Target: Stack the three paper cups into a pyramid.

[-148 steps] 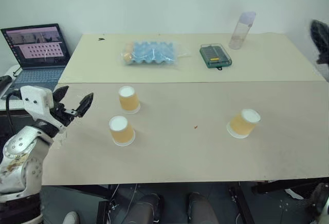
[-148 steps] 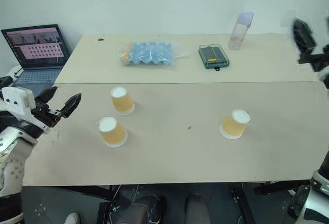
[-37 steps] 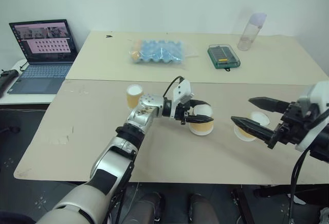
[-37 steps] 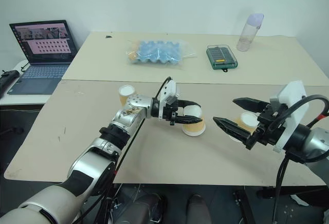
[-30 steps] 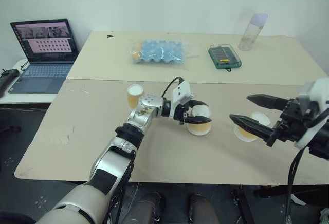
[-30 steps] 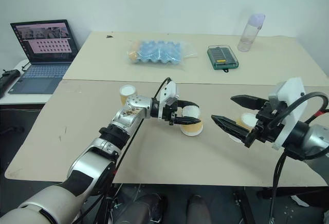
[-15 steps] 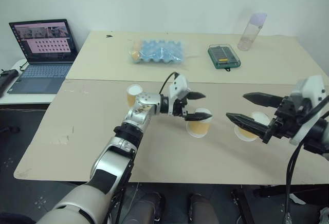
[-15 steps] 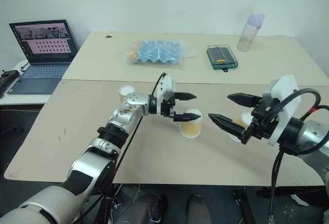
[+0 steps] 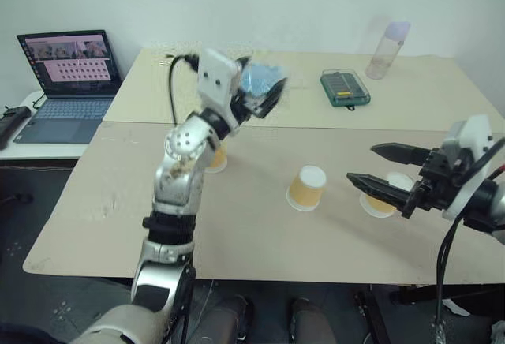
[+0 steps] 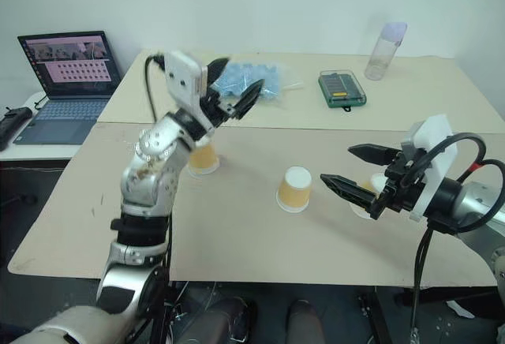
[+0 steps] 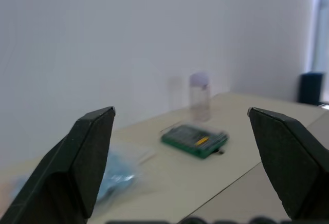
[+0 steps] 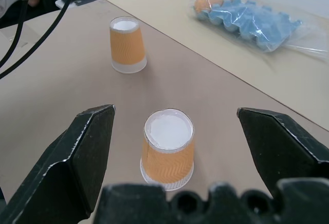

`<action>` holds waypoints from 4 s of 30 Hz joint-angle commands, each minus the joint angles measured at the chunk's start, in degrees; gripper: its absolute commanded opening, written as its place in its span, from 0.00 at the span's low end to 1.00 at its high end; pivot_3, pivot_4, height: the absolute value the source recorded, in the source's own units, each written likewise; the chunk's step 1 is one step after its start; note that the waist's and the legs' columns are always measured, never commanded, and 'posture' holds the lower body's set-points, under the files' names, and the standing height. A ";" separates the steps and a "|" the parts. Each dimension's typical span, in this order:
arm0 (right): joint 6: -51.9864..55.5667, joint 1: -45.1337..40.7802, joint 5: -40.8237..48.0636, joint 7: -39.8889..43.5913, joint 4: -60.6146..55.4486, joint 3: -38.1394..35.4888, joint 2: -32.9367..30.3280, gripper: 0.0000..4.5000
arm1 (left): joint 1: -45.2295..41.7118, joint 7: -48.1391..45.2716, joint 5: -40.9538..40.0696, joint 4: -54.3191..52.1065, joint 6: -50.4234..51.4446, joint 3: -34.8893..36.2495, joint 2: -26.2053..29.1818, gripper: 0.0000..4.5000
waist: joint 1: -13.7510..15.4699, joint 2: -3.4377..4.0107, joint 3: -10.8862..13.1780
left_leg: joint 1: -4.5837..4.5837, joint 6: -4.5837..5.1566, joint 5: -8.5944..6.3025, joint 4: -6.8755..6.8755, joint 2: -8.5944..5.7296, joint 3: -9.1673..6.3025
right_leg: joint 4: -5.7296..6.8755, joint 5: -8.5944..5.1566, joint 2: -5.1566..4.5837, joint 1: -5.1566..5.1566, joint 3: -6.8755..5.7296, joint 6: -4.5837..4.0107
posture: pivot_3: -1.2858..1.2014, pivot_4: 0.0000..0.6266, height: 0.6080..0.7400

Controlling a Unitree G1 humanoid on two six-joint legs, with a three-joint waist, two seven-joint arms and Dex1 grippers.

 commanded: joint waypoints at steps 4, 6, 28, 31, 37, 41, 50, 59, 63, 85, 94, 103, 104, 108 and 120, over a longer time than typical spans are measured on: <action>-2.33 -2.39 -0.99 0.98 0.77 0.82 0.36 1.00 | 11.13 8.29 6.49 -8.19 4.23 -2.31 0.31 0.98 | 0.41 0.00 0.00 | 0.00 -0.02 0.01 0.00 0.02 -0.01 | 0.05 0.02 0.05 -0.05 -0.02 -0.03 | 0.52 0.24 1.00; -2.44 -2.77 -1.25 1.28 1.17 1.24 0.36 1.00 | 13.50 9.25 5.81 -8.84 4.88 -0.80 0.38 0.98 | 0.54 0.00 0.00 | 0.00 -0.05 0.03 0.00 0.06 -0.01 | 0.05 0.04 0.08 -0.11 -0.05 -0.07 | 0.52 0.24 1.00; -1.94 -2.45 -1.44 1.22 0.34 0.67 1.27 1.00 | 12.16 7.13 0.62 1.51 4.11 0.77 2.17 0.98 | 1.18 0.01 -0.01 | 0.02 -0.03 0.01 -0.01 0.06 -0.01 | 0.00 0.06 0.07 -0.23 -0.07 -0.06 | 0.52 0.24 1.00; -2.06 -2.09 -1.59 0.97 0.20 0.43 1.41 1.00 | 10.62 7.19 0.46 3.61 2.91 0.92 2.38 0.98 | 1.19 0.01 -0.01 | 0.01 -0.04 0.01 -0.01 0.07 -0.01 | 0.02 0.06 0.07 -0.24 -0.07 -0.06 | 0.52 0.24 1.00; -2.06 -1.74 -1.57 0.55 -0.23 0.37 1.70 1.00 | 7.16 7.07 -0.14 9.35 -0.31 1.56 3.08 0.98 | 1.19 0.01 -0.01 | 0.01 -0.04 0.01 -0.01 0.06 0.00 | 0.00 0.07 0.06 -0.23 -0.07 -0.05 | 0.52 0.24 1.00; -2.01 -1.43 -1.47 0.34 -0.54 0.26 1.80 1.00 | 4.43 6.59 -1.00 13.45 -1.90 1.85 3.12 0.98 | 1.20 0.01 -0.01 | 0.00 -0.03 0.01 -0.01 0.06 -0.01 | -0.01 0.07 0.06 -0.25 -0.07 -0.05 | 0.52 0.24 1.00; -1.91 -0.94 -1.51 0.09 -0.96 0.06 1.73 1.00 | 1.66 5.48 -2.26 17.98 -4.81 1.82 2.90 0.98 | 1.16 0.01 -0.01 | -0.01 -0.02 0.01 -0.01 0.05 -0.01 | -0.03 0.08 0.05 -0.24 -0.07 -0.04 | 0.52 0.24 1.00; -1.76 -0.57 -1.29 -0.42 -1.14 -0.53 1.44 1.00 | 1.52 5.07 -2.84 18.34 -4.53 2.00 3.48 0.56 | 1.15 0.01 -0.01 | -0.01 -0.02 0.01 -0.01 0.05 0.00 | -0.02 0.08 0.05 -0.22 -0.06 -0.03 | 0.52 0.24 1.00; -1.78 -0.80 -1.45 -0.81 -1.12 -0.19 1.53 1.00 | 0.51 2.34 -3.54 18.51 -5.14 1.65 4.75 0.56 | 1.15 0.01 -0.01 | -0.01 -0.03 0.01 -0.01 0.05 -0.01 | -0.02 0.08 0.06 -0.25 -0.07 -0.04 | 0.52 0.24 1.00; -1.22 0.84 -2.07 -3.72 -2.63 -3.43 1.52 1.00 | -15.87 -60.52 -16.58 40.27 -7.35 -10.83 14.91 0.56 | -0.03 0.02 -0.01 | -0.06 0.07 -0.05 -0.01 0.03 -0.02 | -0.08 0.09 0.05 -0.33 -0.06 -0.04 | 0.52 0.24 1.00; -1.00 2.70 -1.11 -5.32 -4.26 -5.86 1.81 1.00 | -17.06 -63.08 -13.21 43.94 -10.92 -13.95 11.43 0.56 | -0.41 0.02 -0.01 | -0.08 0.11 -0.07 -0.01 0.03 -0.02 | -0.07 0.08 0.02 -0.21 -0.05 -0.04 | 0.52 0.24 1.00; -1.21 3.44 0.08 -5.72 -4.62 -6.93 1.41 1.00 | -18.39 -62.03 -10.47 47.77 -15.07 -13.39 10.44 0.56 | -0.45 0.02 -0.01 | -0.08 0.11 -0.07 -0.01 0.02 -0.01 | -0.08 0.08 0.01 -0.16 -0.03 -0.03 | 0.52 0.24 1.00; -1.22 3.41 0.15 -5.66 -4.55 -6.92 1.34 1.00 | -18.28 -62.11 -10.35 47.71 -15.19 -13.37 10.50 0.56 | -0.42 0.02 -0.01 | -0.08 0.11 -0.07 -0.01 0.03 -0.02 | -0.08 0.08 0.02 -0.17 -0.03 -0.03 | 0.52 0.24 1.00; -1.45 3.15 0.06 -5.38 -4.16 -6.42 1.23 1.00 | -17.63 -61.58 -9.46 47.96 -16.42 -13.49 10.42 0.56 | -0.39 0.02 -0.01 | -0.08 0.11 -0.07 -0.01 0.02 -0.02 | -0.07 0.08 0.01 -0.18 -0.04 -0.03 | 0.52 0.24 1.00; -1.45 2.95 0.19 -4.84 -3.87 -6.65 0.99 1.00 | -17.20 -59.74 -7.32 49.88 -19.24 -13.73 9.57 0.56 | -0.37 0.02 -0.01 | -0.06 0.11 -0.07 0.00 0.02 -0.02 | -0.07 0.08 0.01 -0.20 -0.04 -0.03 | 0.52 0.24 1.00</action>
